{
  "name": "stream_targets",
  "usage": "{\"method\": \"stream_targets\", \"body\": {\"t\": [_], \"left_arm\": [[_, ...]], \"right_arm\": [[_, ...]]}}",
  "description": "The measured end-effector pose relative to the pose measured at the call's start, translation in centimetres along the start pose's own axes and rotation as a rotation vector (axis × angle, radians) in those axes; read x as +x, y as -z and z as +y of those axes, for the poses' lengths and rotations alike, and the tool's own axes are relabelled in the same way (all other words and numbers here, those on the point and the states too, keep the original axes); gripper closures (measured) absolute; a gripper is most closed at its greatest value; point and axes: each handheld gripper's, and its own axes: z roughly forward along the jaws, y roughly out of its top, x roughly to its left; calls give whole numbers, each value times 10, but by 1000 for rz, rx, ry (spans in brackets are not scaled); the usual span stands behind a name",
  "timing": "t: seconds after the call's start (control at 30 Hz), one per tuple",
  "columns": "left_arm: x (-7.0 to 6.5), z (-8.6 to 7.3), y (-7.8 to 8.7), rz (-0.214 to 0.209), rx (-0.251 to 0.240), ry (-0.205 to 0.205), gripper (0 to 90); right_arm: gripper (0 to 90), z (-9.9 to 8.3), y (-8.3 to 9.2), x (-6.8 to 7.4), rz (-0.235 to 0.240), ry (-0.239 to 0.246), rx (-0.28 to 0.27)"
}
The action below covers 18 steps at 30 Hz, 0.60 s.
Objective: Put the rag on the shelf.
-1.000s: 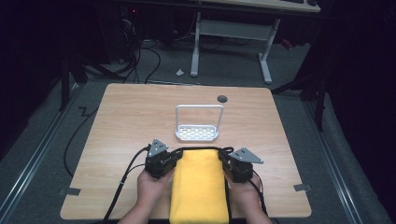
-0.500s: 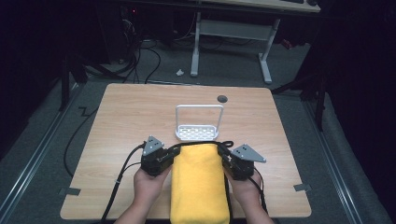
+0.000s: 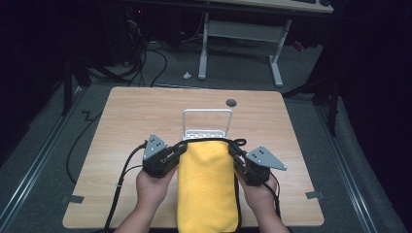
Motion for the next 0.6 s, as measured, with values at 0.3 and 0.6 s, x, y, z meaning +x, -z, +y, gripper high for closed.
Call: {"method": "stream_targets", "body": {"t": [0.3,0.6], "left_arm": [[-4,30,13,8,-81,-40,827],[-4,58,20,48,-162,-103,826]], "right_arm": [[832,30,11,3,-9,24,-83],[831,56,12,4,-24,34,-143]]}}
